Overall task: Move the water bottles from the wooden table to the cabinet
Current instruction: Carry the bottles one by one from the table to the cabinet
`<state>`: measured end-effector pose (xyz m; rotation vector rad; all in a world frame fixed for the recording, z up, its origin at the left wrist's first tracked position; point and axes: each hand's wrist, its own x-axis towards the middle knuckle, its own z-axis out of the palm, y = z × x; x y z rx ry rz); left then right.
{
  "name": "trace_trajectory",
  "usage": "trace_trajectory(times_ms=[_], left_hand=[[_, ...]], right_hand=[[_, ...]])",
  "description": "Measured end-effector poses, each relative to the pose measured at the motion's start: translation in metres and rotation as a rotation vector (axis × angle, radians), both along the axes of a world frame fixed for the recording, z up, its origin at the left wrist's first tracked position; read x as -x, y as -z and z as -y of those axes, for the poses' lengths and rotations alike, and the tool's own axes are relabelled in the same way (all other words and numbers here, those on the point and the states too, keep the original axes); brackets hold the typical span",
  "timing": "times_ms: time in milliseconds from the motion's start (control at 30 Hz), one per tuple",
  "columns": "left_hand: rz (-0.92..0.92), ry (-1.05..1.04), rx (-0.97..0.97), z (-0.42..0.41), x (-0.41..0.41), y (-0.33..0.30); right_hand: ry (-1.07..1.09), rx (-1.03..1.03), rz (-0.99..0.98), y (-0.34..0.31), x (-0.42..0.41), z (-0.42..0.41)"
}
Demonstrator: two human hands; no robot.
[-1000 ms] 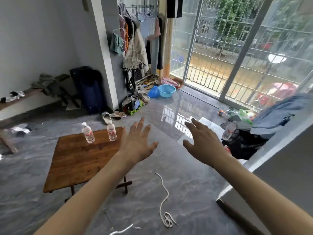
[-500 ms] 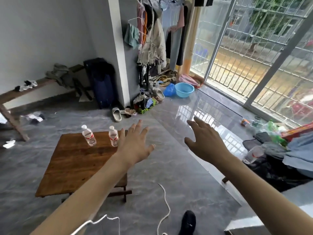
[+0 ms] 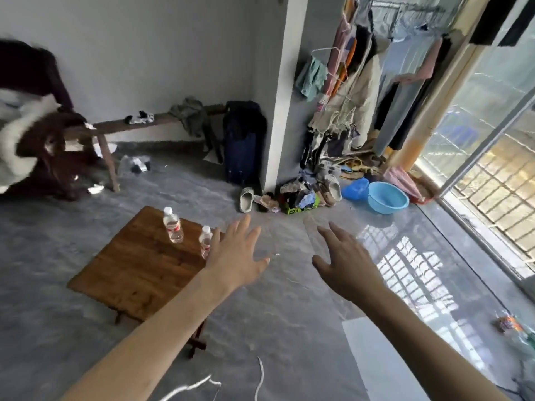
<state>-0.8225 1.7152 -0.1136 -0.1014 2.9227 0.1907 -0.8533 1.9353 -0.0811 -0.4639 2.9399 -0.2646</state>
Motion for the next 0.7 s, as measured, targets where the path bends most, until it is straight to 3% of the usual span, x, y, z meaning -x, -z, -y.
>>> trace_trajectory(times_ms=[367,700], left_hand=[[0.086,-0.391,-0.001,0.060,0.032,0.041],[0.105,-0.568,-0.068,0.123,0.136,0.070]], right_hand=[[-0.386,0.008,0.113,0.041,0.112,0.088],[-0.568,-0.019,0.172,0.047,0.232,0.176]])
